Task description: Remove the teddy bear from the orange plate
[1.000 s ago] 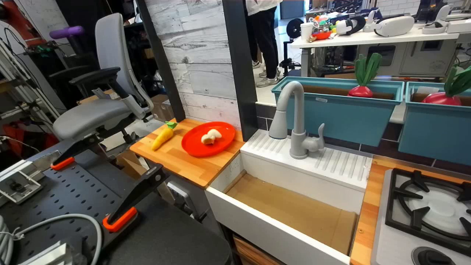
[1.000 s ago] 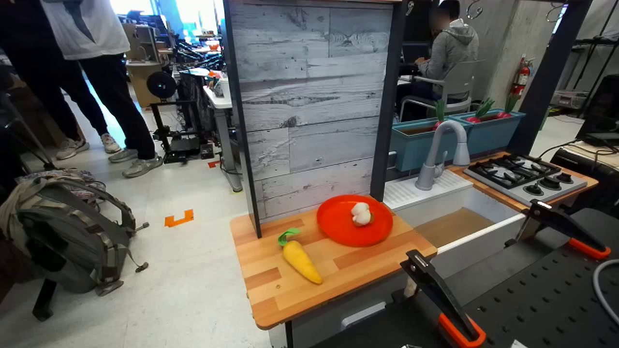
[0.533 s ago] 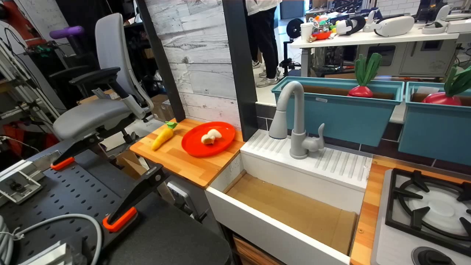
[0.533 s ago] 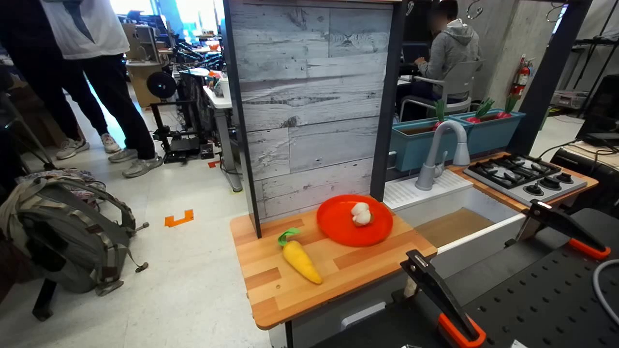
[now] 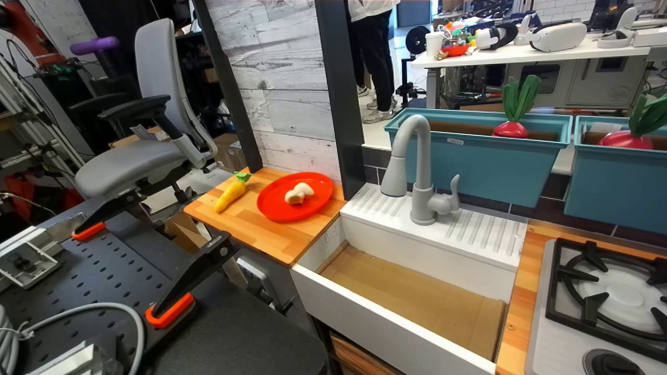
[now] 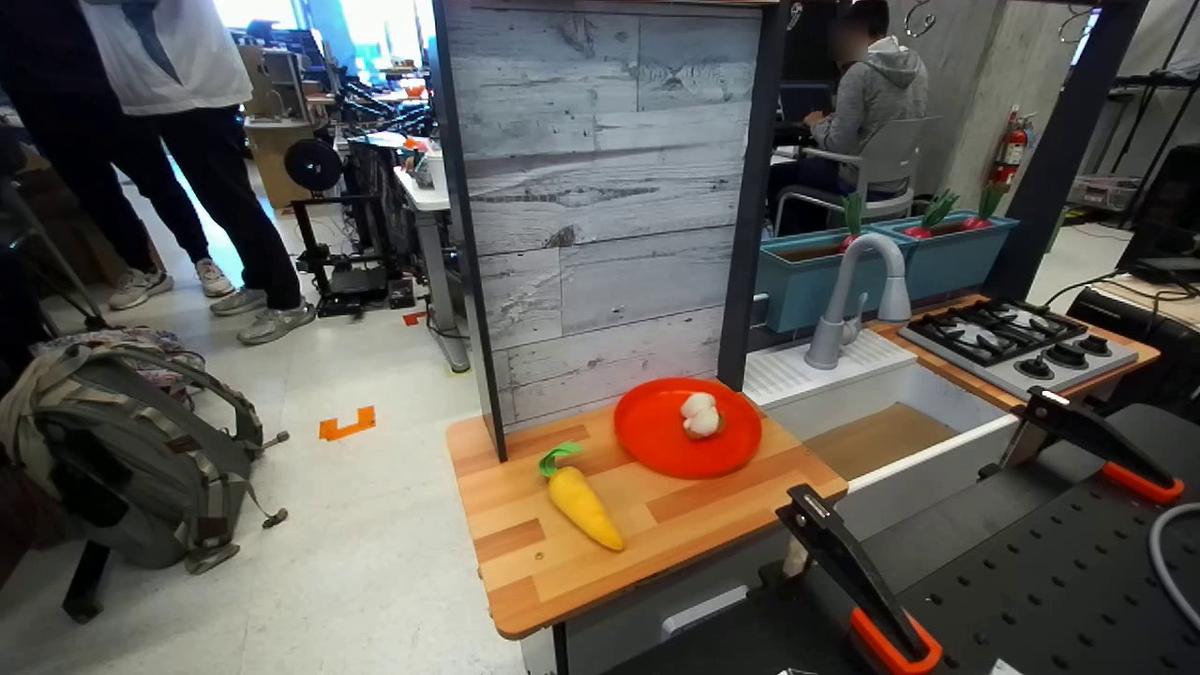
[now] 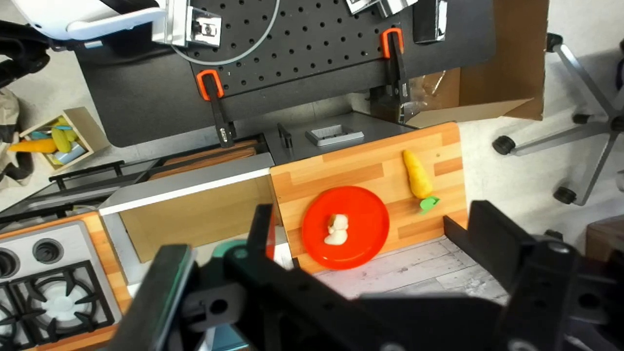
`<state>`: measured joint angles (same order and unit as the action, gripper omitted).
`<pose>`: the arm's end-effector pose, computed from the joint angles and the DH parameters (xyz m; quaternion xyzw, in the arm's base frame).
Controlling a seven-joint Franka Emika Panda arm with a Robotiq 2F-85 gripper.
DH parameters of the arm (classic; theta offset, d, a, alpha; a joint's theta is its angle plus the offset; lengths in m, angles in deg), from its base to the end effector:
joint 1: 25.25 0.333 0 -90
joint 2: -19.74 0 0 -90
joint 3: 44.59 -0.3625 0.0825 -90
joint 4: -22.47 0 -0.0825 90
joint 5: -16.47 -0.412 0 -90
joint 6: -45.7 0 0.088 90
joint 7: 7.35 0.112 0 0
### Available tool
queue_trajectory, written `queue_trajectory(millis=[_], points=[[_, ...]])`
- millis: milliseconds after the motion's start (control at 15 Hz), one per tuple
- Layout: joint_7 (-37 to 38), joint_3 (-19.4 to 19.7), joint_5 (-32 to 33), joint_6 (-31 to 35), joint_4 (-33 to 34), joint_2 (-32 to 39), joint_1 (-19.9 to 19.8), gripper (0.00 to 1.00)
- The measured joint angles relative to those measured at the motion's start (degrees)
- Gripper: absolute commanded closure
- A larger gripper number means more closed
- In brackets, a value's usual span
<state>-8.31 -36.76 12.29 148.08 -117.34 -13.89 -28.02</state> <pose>0.3618 -0.0673 0.5260 -0.9935 0.0802 0.0289 0.0759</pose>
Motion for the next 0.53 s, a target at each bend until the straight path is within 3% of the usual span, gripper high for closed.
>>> queue_trajectory(millis=[533], points=[[-0.04, -2.1, -7.46, 25.87, -6.26, 14.93, 2.2, 0.0]])
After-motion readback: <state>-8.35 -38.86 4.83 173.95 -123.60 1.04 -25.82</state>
